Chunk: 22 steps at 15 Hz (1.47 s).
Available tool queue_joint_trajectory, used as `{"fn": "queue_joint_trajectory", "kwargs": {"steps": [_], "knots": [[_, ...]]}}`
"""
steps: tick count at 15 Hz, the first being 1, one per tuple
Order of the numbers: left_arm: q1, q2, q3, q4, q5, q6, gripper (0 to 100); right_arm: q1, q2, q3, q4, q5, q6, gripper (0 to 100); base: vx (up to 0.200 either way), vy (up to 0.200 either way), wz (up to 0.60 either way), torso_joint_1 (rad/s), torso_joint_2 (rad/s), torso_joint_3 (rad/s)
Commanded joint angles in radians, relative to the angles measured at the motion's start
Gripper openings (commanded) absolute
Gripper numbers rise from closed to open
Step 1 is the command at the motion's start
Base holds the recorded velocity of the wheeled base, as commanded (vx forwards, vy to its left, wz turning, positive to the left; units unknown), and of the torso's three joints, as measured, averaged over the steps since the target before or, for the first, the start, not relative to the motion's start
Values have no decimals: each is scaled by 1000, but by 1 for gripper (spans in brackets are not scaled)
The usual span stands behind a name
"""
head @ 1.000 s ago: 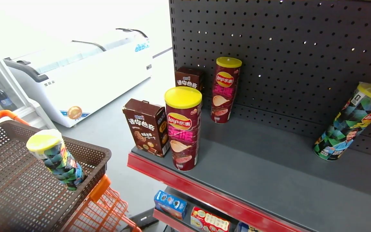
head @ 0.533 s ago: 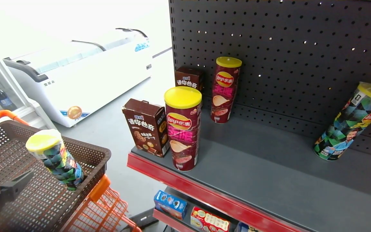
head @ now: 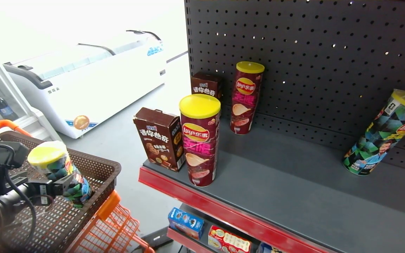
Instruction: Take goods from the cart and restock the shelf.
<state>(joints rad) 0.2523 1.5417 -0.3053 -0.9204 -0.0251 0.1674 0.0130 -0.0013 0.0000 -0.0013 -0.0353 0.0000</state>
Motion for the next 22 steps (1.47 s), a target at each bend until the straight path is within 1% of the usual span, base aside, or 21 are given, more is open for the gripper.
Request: {"fn": "queue_joint_trajectory", "kwargs": {"steps": [1, 2, 4, 5, 6, 7, 8, 10, 13, 15, 16, 18, 19, 22], "knots": [[-41, 150, 15, -110, 1, -48, 100, -1, 1, 0, 0, 0, 0, 100, 0, 0, 0, 0, 0, 0], [-50, 181, 25, -166, 1, -48, 100, 1, 1, 0, 0, 0, 0, 100, 0, 0, 0, 0, 0, 0], [-51, 258, 41, -307, 1, -46, 100, 1, 1, 0, 0, 0, 0, 100, 0, 0, 0, 0, 0, 0], [-51, 258, 41, -307, 1, -46, 100, 1, 1, 0, 0, 0, 0, 100, 0, 0, 0, 0, 0, 0], [-54, 319, 61, -448, 1, -42, 100, -1, 1, 0, 0, 0, 0, 100, 0, 0, 0, 0, 0, 0], [-51, 342, 58, -483, 7, -42, 100, -1, 1, 0, 0, 0, 0, 100, 0, 0, 0, 0, 0, 0], [-42, 353, 52, -486, 19, -42, 100, 1, 1, 0, 0, 0, 0, 100, 0, 0, 0, 0, 0, 0], [-22, 368, 46, -492, 24, -42, 100, 1, 1, 0, 0, 0, 0, 100, 0, 0, 0, 0, 0, 0], [-19, 399, 38, -497, 24, -51, 100, -1, 1, 0, 0, 0, 0, 100, 0, 0, 0, 0, 0, 0], [-18, 417, 14, -499, 24, -52, 100, 1, 1, 0, 0, 0, 0, 100, 0, 0, 0, 0, 0, 0], [-18, 423, 2, -502, 25, -54, 0, 1, 1, 0, 0, 0, 0, 100, 0, 0, 0, 0, 0, 0], [-19, 425, -38, -499, 24, -60, 0, 1, 1, 0, 0, 0, 0, 100, 0, 0, 0, 0, 0, 0], [-21, 422, -35, -495, 24, -60, 0, 1, 1, 0, 0, 0, 0, 100, 0, 0, 0, 0, 0, 0], [-30, 317, -51, -485, 17, -59, 0, -1, 1, 0, 0, 0, 0, 100, 0, 0, 0, 0, 0, 0]]}}
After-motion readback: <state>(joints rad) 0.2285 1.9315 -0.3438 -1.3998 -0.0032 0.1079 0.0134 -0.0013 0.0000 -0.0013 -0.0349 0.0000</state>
